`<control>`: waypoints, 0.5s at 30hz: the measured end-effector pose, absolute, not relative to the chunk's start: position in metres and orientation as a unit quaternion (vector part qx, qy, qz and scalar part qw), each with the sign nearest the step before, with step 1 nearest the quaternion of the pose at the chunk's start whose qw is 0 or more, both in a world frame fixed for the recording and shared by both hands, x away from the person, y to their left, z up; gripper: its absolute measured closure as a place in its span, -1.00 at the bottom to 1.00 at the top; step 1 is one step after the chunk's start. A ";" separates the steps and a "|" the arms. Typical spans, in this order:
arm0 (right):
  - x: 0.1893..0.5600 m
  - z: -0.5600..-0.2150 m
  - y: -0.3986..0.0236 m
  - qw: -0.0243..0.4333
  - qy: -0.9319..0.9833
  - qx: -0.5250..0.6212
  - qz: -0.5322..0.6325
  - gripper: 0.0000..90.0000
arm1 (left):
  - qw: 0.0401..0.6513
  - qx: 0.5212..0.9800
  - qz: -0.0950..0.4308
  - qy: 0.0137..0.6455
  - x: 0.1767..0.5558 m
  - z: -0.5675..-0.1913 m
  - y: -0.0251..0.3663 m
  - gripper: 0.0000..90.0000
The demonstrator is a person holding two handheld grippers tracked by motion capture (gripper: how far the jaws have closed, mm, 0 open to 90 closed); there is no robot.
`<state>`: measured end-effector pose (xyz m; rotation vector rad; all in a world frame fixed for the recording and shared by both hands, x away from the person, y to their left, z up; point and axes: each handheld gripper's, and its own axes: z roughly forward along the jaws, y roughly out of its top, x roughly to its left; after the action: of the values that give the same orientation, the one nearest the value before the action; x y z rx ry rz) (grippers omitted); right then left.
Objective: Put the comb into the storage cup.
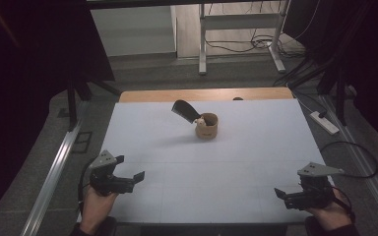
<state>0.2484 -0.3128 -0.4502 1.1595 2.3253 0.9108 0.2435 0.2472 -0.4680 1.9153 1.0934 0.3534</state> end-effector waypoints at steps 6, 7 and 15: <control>0.248 -0.450 -0.313 0.193 0.829 0.413 0.324 -1.00 | 0.438 0.767 0.144 0.446 0.236 -0.469 0.252 -1.00; 0.248 -0.450 -0.313 0.193 0.829 0.413 0.324 -1.00 | 0.437 0.767 0.145 0.446 0.235 -0.469 0.253 -1.00; 0.249 -0.450 -0.313 0.194 0.827 0.416 0.324 -1.00 | 0.430 0.767 0.147 0.452 0.226 -0.471 0.257 -1.00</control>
<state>0.2486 -0.3128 -0.4503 1.1655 2.3199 0.9073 0.2259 0.2570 -0.4712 1.9150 1.1284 0.3670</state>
